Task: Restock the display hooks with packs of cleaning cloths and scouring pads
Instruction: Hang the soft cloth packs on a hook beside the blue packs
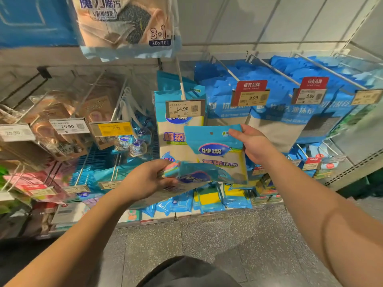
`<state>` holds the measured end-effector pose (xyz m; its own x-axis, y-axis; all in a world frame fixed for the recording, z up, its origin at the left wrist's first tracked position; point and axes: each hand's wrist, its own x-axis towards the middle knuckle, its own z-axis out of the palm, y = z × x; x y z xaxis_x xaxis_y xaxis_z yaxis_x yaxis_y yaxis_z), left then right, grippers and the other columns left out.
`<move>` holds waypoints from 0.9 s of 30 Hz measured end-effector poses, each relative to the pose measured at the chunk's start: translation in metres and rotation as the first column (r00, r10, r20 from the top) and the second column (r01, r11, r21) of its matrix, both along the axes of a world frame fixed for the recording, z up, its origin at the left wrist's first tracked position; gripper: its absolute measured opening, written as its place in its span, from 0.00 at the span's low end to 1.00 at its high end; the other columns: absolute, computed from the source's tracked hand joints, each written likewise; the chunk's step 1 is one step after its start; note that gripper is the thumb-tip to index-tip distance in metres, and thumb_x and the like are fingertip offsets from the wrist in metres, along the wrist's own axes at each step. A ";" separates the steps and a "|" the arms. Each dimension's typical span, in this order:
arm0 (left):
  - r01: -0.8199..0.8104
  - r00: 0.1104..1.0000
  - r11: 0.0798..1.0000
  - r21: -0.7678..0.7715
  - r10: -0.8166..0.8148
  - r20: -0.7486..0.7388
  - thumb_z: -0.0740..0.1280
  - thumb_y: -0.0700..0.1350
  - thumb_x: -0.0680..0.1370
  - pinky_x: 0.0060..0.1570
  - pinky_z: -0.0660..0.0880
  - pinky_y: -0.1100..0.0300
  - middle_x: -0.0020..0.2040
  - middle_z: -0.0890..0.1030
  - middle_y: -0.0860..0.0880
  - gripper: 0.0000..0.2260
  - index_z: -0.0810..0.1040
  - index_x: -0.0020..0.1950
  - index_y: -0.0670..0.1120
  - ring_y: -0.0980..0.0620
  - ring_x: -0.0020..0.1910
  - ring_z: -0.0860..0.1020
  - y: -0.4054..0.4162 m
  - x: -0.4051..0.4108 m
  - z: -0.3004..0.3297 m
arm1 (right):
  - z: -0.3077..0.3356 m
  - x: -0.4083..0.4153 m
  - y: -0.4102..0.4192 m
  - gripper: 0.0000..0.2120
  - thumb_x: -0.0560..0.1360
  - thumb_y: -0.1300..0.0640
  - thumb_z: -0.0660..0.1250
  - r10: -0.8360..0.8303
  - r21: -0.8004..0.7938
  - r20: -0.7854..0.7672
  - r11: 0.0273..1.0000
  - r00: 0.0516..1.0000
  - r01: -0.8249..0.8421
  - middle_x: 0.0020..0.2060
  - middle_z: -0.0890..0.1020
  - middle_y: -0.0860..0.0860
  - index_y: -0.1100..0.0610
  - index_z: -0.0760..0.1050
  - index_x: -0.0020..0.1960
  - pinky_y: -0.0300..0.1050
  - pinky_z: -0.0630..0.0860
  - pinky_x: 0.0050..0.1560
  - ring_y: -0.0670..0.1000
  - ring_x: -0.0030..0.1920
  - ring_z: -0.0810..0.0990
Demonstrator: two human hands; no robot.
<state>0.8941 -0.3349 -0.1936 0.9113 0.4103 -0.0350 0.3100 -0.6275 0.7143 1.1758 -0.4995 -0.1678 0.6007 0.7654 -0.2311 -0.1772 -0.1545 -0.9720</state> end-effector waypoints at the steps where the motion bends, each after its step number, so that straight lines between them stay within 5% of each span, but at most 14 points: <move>1: 0.019 1.000 1.000 -0.001 -0.019 0.009 0.66 0.74 0.65 0.48 0.77 0.51 0.44 0.80 0.56 0.26 0.78 0.50 0.56 0.58 0.43 0.78 0.003 0.002 0.002 | 0.002 0.001 0.003 0.06 0.80 0.58 0.66 0.017 -0.015 0.017 1.000 1.000 -0.016 0.48 0.86 0.55 0.59 0.77 0.55 0.50 0.83 0.47 0.54 0.46 0.85; 5: 0.147 0.988 0.989 0.033 -0.148 0.046 0.62 0.77 0.69 0.66 0.73 0.55 0.68 0.69 0.67 0.30 0.76 0.62 0.59 0.63 0.66 0.73 0.018 0.017 0.016 | 0.008 0.003 0.016 0.07 0.79 0.58 0.67 0.068 -0.058 0.043 0.996 0.997 -0.066 0.51 0.85 0.57 0.60 0.77 0.55 0.52 0.78 0.57 0.55 0.50 0.83; 7: 0.162 0.986 0.986 0.045 -0.163 0.018 0.65 0.75 0.69 0.70 0.69 0.55 0.78 0.58 0.64 0.32 0.78 0.63 0.54 0.62 0.76 0.63 0.025 0.028 0.027 | 0.010 0.001 0.022 0.03 0.80 0.59 0.66 0.104 -0.075 0.010 0.992 0.994 -0.103 0.49 0.85 0.55 0.58 0.77 0.52 0.50 0.78 0.56 0.53 0.49 0.83; 10: 0.235 0.972 0.970 0.058 -0.235 -0.021 0.74 0.48 0.77 0.70 0.69 0.52 0.77 0.54 0.65 0.09 0.80 0.55 0.52 0.71 0.77 0.45 0.033 0.040 0.042 | 0.012 0.000 0.031 0.03 0.81 0.60 0.65 0.129 -0.083 -0.042 0.988 0.991 -0.132 0.48 0.85 0.53 0.57 0.77 0.52 0.44 0.81 0.53 0.50 0.48 0.84; 11: 0.231 0.973 0.970 0.074 -0.229 -0.033 0.74 0.44 0.77 0.68 0.70 0.50 0.78 0.53 0.64 0.09 0.80 0.56 0.53 0.73 0.76 0.42 0.036 0.044 0.045 | 0.012 0.000 0.034 0.04 0.81 0.60 0.64 0.133 -0.071 -0.065 0.988 0.989 -0.138 0.48 0.85 0.53 0.58 0.76 0.54 0.43 0.81 0.52 0.50 0.48 0.84; 14: 0.200 0.978 0.969 0.144 -0.188 -0.091 0.73 0.46 0.78 0.61 0.75 0.46 0.83 0.46 0.58 0.12 0.79 0.60 0.55 0.64 0.78 0.56 0.037 0.049 0.050 | 0.015 -0.001 0.041 0.08 0.81 0.60 0.63 0.133 -0.058 -0.115 0.988 0.984 -0.140 0.50 0.85 0.54 0.60 0.76 0.58 0.44 0.82 0.53 0.50 0.50 0.84; 17: 0.203 0.978 0.963 0.180 -0.190 -0.085 0.72 0.49 0.78 0.54 0.76 0.51 0.81 0.42 0.63 0.13 0.76 0.54 0.67 0.51 0.68 0.77 0.035 0.043 0.052 | 0.019 -0.005 0.046 0.06 0.81 0.61 0.63 0.140 -0.076 -0.148 0.985 0.979 -0.153 0.47 0.86 0.53 0.60 0.77 0.56 0.43 0.82 0.52 0.50 0.49 0.85; 21: 0.228 0.969 0.966 0.122 -0.237 0.065 0.72 0.53 0.77 0.61 0.77 0.45 0.82 0.42 0.62 0.16 0.73 0.49 0.76 0.54 0.75 0.68 0.032 0.040 0.065 | 0.040 -0.019 0.046 0.08 0.82 0.61 0.61 0.152 -0.111 -0.121 0.980 0.981 -0.165 0.46 0.81 0.43 0.64 0.74 0.59 0.28 0.76 0.45 0.42 0.48 0.79; 24: 0.222 0.967 0.967 0.126 -0.235 0.097 0.72 0.48 0.77 0.60 0.77 0.45 0.81 0.41 0.65 0.20 0.74 0.48 0.76 0.57 0.73 0.70 0.032 0.043 0.080 | 0.053 -0.026 0.050 0.10 0.83 0.58 0.60 0.148 -0.120 -0.017 0.981 0.989 -0.149 0.44 0.73 0.38 0.55 0.67 0.64 0.20 0.68 0.33 0.37 0.37 0.74; 26: 0.215 0.967 0.961 0.172 -0.235 0.102 0.73 0.47 0.76 0.58 0.76 0.43 0.81 0.40 0.64 0.19 0.74 0.48 0.75 0.57 0.71 0.72 0.033 0.045 0.089 | 0.054 -0.021 0.053 0.12 0.83 0.57 0.61 0.171 -0.099 -0.029 0.980 0.985 -0.173 0.49 0.76 0.39 0.59 0.67 0.64 0.22 0.71 0.35 0.38 0.45 0.77; 27: 0.217 0.966 0.958 0.185 -0.239 0.101 0.72 0.47 0.76 0.58 0.76 0.43 0.81 0.40 0.64 0.19 0.73 0.47 0.75 0.57 0.70 0.74 0.035 0.046 0.091 | 0.055 -0.023 0.057 0.20 0.82 0.55 0.62 0.176 -0.092 -0.026 0.980 0.984 -0.177 0.57 0.77 0.42 0.62 0.65 0.71 0.24 0.73 0.41 0.41 0.54 0.77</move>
